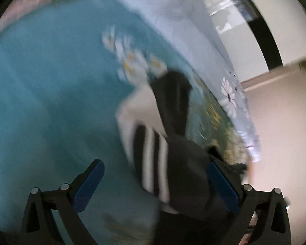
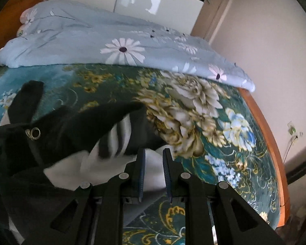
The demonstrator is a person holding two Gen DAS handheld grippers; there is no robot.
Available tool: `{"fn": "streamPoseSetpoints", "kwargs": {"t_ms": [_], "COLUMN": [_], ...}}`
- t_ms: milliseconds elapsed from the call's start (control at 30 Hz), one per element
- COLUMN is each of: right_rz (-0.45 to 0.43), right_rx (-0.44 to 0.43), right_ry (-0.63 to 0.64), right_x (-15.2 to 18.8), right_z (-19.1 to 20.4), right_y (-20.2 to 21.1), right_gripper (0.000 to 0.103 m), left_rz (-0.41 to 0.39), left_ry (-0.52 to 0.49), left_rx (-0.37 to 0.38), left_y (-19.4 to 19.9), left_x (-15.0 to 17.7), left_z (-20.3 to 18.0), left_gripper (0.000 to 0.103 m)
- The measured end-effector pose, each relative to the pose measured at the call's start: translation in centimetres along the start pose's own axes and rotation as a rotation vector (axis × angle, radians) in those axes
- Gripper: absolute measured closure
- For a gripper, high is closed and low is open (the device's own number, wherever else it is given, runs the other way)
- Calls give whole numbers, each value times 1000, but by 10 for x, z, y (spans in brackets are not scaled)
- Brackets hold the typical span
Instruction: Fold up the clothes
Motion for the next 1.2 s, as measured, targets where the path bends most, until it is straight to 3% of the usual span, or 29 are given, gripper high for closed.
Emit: {"fn": "streamPoseSetpoints", "kwargs": {"t_ms": [100, 300, 400, 500, 567, 633, 733, 800, 833, 867, 933, 1000, 1200], "right_rz": [3, 53, 80, 58, 28, 23, 40, 94, 127, 151, 215, 217, -1], "right_rx": [-1, -4, -69, -147, -206, -253, -262, -203, -174, -168, -213, -210, -200], "right_ry": [2, 6, -55, -116, -144, -145, -126, -122, -125, -143, -211, -282, -315], "right_x": [3, 12, 12, 2, -11, -22, -41, -48, -49, -48, -44, -43, -81], "right_z": [-5, -12, -19, -26, -26, -18, -1, 5, 6, 7, 4, -5, -32], "right_y": [-6, -30, -33, -26, -23, -27, -49, -76, -87, -96, -108, -101, -24], "right_gripper": [85, 85, 83, 68, 47, 35, 35, 35, 38, 58, 87, 90, 93], "left_rz": [102, 107, 122, 139, 133, 131, 131, 128, 127, 125, 115, 93, -87], "left_ry": [162, 148, 199, 217, 233, 268, 302, 302, 301, 294, 263, 219, 69], "left_rx": [90, 99, 92, 79, 77, 82, 78, 82, 85, 87, 86, 82, 187], "left_y": [-24, -33, -50, -62, -66, -69, -74, -74, -74, -73, -67, -54, 43], "left_x": [16, 19, 19, 25, 25, 22, 17, 16, 16, 16, 16, 15, -16], "left_z": [11, -4, -1, 3, 4, 5, 4, 0, -3, -6, -12, -19, -70], "left_gripper": [1, 10, 19, 29, 30, 32, 46, 58, 64, 71, 79, 82, 86]}}
Point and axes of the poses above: each gripper's, at about its wrist camera, not at the fingertips, and y roughly against the way its jaws point, z to its left, x to its underside, the point moved 4 cm from there along -y, roughly the way its jaws point, and after that the axes turned 4 degrees about y, right-handed, at the moved point
